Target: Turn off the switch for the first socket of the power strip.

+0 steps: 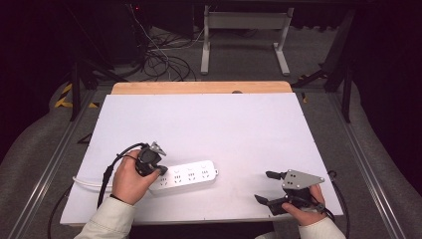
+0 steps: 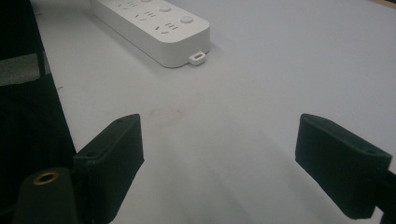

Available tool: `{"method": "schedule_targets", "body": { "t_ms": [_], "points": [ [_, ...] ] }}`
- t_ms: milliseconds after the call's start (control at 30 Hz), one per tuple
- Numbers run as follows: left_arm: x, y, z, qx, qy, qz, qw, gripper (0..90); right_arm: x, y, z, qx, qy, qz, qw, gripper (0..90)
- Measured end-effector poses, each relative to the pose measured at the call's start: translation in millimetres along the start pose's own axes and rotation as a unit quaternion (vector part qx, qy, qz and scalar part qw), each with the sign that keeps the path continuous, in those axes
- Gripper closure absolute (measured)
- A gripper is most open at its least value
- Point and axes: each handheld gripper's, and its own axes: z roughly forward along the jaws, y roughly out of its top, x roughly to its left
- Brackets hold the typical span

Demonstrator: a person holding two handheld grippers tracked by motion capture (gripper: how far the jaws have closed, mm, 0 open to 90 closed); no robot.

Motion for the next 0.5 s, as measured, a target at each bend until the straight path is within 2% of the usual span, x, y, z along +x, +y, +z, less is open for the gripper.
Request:
{"method": "schedule_targets", "body": {
  "t_ms": [233,400,500],
  "points": [
    [2.5,-2.7,0.0,-0.009,-0.009,-0.006,0.9999,90.0,0.2,0.0,-0.2,0.0,0.0,-0.001,1.0,15.6],
    [1.7,-3.5,0.3,-0.013,-0.007,-0.006,0.9999,90.0,0.3,0.0,0.0,0.0,0.002,-0.001,1.0,15.6],
    [-0.2,-3.3,0.6,-0.014,0.001,-0.001,0.9999,90.0,0.4,-0.1,0.5,0.0,0.002,-0.001,1.0,15.6]
  ]
}}
